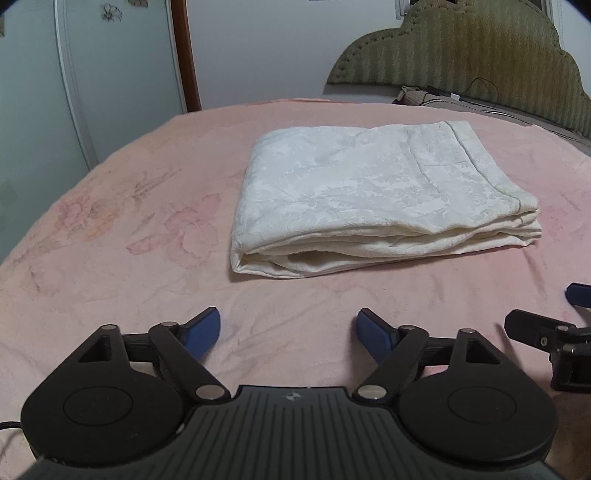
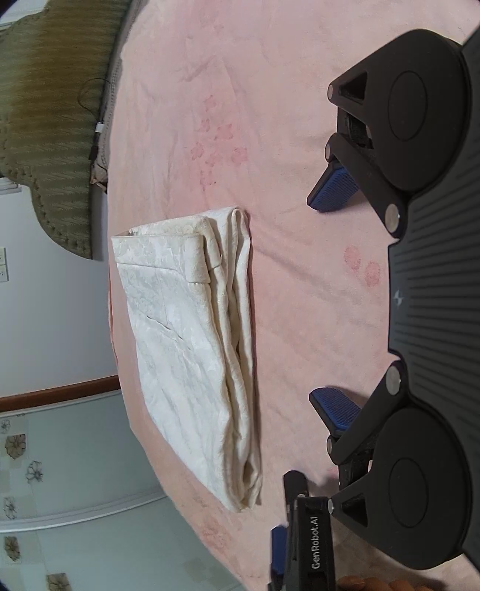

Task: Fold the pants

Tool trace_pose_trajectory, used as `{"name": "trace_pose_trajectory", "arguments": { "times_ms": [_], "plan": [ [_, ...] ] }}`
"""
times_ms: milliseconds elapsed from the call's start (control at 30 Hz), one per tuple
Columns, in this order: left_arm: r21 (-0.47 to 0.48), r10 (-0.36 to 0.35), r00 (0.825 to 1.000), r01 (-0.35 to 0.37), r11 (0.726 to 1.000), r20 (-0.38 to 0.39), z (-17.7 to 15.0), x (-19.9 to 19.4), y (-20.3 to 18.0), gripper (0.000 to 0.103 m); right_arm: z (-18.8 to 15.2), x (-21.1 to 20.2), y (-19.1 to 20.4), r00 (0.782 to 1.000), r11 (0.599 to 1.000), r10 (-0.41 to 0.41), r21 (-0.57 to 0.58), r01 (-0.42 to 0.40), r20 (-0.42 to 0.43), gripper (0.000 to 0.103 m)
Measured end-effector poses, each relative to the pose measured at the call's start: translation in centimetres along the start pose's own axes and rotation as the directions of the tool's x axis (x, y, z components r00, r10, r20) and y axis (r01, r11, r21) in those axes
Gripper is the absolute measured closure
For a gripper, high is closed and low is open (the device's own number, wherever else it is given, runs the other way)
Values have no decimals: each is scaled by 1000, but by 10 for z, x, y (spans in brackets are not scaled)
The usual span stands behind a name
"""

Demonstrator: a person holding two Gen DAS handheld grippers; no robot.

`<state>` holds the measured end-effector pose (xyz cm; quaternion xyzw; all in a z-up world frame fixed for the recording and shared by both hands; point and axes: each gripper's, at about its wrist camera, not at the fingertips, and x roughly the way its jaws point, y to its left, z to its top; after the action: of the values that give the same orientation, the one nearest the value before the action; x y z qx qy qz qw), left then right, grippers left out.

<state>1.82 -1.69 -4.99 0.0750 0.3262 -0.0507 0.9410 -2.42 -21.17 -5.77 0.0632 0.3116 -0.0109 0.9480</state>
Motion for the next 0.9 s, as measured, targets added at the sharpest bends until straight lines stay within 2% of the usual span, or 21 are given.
{"name": "trace_pose_trajectory", "arguments": {
  "times_ms": [367,667,833,900],
  "plan": [
    [-10,52,998,-52,999,32,-7,3,1,2,-2,2,8,999,999,-33,-24,33,-6,0],
    [-34,41,999,-40,999,26,-8,5,7,0,-2,0,8,999,999,-32,-5,32,-4,0],
    [-40,36,999,-35,999,26,-9,5,7,0,-2,-2,16,999,999,32,9,-32,3,0],
    [-41,32,999,-31,999,26,-9,5,8,0,-2,1,24,1000,1000,13,-19,-13,-4,0]
  ]
}}
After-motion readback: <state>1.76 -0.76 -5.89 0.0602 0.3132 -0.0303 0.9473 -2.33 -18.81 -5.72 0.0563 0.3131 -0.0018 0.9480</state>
